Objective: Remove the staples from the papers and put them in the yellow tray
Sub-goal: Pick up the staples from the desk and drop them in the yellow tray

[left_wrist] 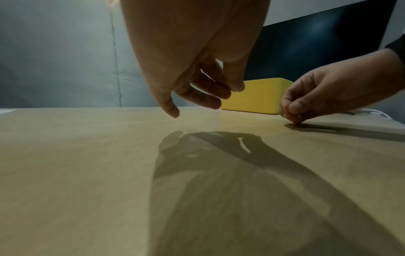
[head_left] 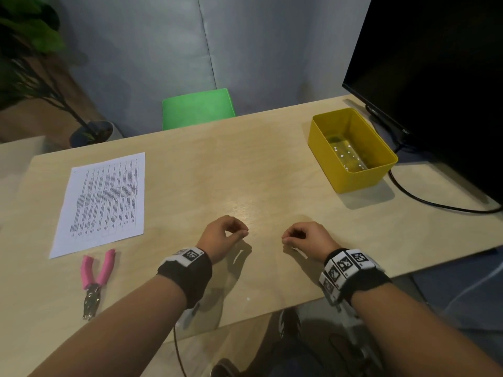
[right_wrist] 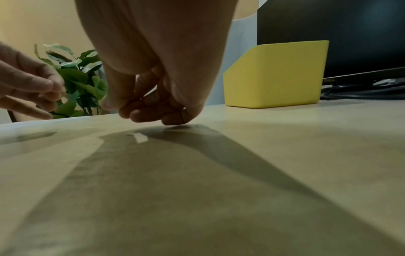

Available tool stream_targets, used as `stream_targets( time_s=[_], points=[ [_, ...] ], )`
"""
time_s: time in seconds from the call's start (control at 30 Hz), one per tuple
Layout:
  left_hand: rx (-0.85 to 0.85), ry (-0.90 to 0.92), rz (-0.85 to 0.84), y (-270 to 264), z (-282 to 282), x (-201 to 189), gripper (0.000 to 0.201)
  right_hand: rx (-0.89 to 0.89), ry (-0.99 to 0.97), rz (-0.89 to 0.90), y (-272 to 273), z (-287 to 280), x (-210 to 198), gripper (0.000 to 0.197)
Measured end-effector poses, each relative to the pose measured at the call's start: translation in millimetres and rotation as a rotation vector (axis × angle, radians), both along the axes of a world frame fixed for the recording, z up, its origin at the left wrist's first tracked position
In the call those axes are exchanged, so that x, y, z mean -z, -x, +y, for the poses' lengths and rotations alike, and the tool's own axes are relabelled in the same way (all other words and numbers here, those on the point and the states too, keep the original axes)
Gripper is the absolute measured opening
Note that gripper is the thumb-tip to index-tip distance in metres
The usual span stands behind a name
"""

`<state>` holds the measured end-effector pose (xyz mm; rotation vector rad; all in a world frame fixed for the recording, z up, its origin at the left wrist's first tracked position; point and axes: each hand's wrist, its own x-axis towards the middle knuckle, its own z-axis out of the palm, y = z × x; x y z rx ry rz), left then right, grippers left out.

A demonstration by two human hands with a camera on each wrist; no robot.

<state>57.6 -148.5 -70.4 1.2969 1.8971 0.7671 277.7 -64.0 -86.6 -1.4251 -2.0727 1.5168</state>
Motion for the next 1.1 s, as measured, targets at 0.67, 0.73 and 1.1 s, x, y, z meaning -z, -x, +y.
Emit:
stream_targets(
  time_s=[0.67, 0.73, 1.1],
  points=[
    [0.145, -0.195, -0.086, -83, 128, -77, 0.005, 0.390, -0.239, 0.195, -31, 91, -96, 0.004],
    [0.156, -0.241, -0.050, -101, 156, -89, 0.006, 0.450, -0.282, 0.124, -49, 117, -103, 0.004],
    [0.222, -0.148, 0.109, -158, 257, -87, 0.002, 0.426, -0.279, -0.129, -97, 193, -96, 0.007]
  ],
)
